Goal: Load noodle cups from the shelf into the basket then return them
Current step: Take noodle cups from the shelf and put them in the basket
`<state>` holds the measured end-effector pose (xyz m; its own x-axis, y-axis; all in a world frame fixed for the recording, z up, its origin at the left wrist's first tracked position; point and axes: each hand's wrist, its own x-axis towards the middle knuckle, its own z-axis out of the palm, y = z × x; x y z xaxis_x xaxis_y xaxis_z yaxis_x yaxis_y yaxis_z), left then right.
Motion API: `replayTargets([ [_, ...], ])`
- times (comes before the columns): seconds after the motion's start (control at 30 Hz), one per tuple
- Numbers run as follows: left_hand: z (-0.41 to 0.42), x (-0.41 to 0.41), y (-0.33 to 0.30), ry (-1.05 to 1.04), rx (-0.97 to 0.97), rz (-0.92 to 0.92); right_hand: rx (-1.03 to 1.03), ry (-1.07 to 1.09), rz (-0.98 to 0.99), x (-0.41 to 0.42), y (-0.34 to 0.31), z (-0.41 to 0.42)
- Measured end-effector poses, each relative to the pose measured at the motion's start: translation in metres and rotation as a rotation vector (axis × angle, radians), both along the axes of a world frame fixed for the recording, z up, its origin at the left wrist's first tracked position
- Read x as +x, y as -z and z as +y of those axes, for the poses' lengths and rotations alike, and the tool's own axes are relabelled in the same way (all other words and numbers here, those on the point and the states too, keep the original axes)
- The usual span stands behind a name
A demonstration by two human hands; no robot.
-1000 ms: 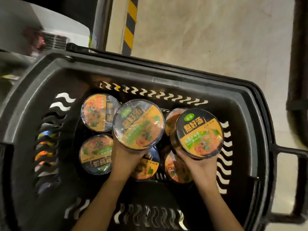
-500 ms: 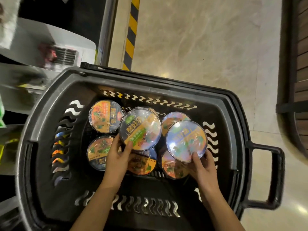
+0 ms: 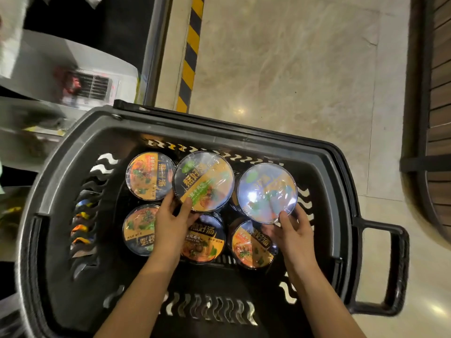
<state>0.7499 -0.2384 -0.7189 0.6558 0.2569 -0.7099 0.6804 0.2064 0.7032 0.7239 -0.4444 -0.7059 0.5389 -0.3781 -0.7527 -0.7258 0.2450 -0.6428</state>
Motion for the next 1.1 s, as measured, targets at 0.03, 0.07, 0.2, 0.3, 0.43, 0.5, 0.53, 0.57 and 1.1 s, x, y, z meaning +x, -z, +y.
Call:
replayTargets([
  [0.03,0.0,-0.001,0.001,0.003,0.007,-0.001,-0.004,-0.007,0.006,0.001,0.001,0.001],
  [0.07,0.001,-0.002,0.001,0.007,0.011,-0.004,-0.001,-0.012,0.015,0.0,0.002,0.002],
  [0.2,0.001,-0.004,0.001,0.004,0.03,-0.002,0.019,-0.022,0.052,-0.003,0.003,0.004],
  [0.3,0.001,-0.003,-0.001,0.058,0.093,0.016,-0.019,-0.04,0.09,-0.001,-0.001,0.003],
  [0.43,0.004,0.003,-0.012,0.33,0.407,0.066,-0.186,-0.194,0.126,0.007,-0.022,0.005],
  [0.5,0.008,0.004,-0.029,0.467,0.58,0.044,-0.33,-0.329,0.162,0.01,-0.038,0.005],
  [0.53,0.011,0.004,-0.039,0.544,0.648,0.011,-0.395,-0.402,0.175,0.01,-0.047,0.006],
  [0.57,0.014,0.004,-0.051,0.634,0.714,-0.027,-0.446,-0.472,0.173,0.01,-0.057,0.007],
  [1.1,0.052,-0.05,-0.333,1.155,1.076,-0.266,-0.654,-1.076,-0.116,-0.033,-0.354,0.063],
])
